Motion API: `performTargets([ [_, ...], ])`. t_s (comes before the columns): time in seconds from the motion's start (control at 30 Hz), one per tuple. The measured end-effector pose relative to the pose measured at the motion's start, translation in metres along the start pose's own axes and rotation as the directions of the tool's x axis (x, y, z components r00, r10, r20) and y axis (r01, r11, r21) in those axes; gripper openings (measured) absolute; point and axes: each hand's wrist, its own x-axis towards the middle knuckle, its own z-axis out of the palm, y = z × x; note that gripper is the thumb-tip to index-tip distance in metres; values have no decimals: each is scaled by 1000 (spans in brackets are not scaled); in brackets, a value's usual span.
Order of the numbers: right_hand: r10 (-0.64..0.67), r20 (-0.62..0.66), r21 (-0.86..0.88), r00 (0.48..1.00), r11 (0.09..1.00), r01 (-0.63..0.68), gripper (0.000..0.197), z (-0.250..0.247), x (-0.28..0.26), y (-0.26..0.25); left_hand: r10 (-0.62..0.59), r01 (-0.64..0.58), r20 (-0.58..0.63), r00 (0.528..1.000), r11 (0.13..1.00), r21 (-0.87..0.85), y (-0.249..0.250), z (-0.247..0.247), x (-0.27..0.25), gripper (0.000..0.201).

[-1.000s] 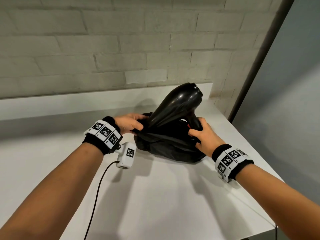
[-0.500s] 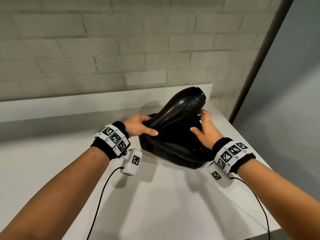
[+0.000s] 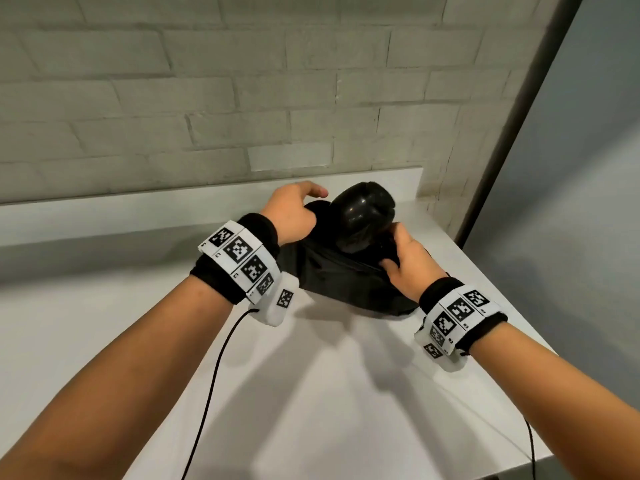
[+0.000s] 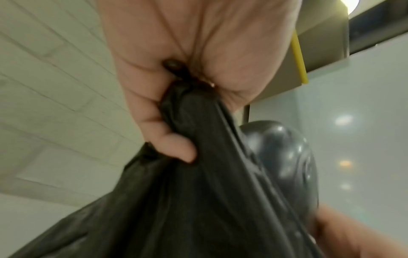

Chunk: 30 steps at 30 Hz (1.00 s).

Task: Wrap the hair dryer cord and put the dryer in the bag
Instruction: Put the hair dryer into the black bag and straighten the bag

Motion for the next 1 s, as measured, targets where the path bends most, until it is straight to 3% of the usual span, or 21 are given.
performTargets([
  [0.1,21,34,-111,999,994,-17,44,1,-1,-3,61,-51,58,996,985,-165,10,-7,-3,36],
  [0.2,40,13,-62,999,997,-39,43,-3,-2,-5,148,-29,267,952,915,-402,6,-13,-11,52],
  [0.27,45,13,-17,999,999,-44,41,-5,-3,-6,170,-31,280,945,897,-441,-1,-9,-13,53],
  [0.3,43,18,-3,999,999,-43,40,-5,-4,-8,156,-57,216,964,912,-407,-4,-5,-13,47],
  [0.37,33,24,7,999,999,-33,40,-4,-4,-11,118,-122,-29,993,946,-302,-7,4,-13,33],
  [0.43,21,28,4,999,1000,-21,40,-3,-5,-13,120,-171,-221,968,958,-229,-11,11,-10,26],
  [0.6,-40,72,-135,997,990,50,34,-1,-2,-20,203,-299,-318,926,909,-289,-7,21,-6,31],
  [0.73,-40,90,-199,995,978,57,40,-6,1,-22,340,-384,-188,921,871,-307,0,27,-9,31],
  [0.87,-37,98,-230,995,971,59,44,-9,1,-21,465,-442,108,879,878,-185,-4,17,-10,34],
  [0.93,-47,89,-219,995,973,65,47,-8,-1,-21,495,-483,228,839,869,-108,-6,12,-10,49],
  [1.0,-72,81,-203,994,975,87,43,-5,-1,-24,457,-463,237,857,886,-31,-6,11,-10,75],
])
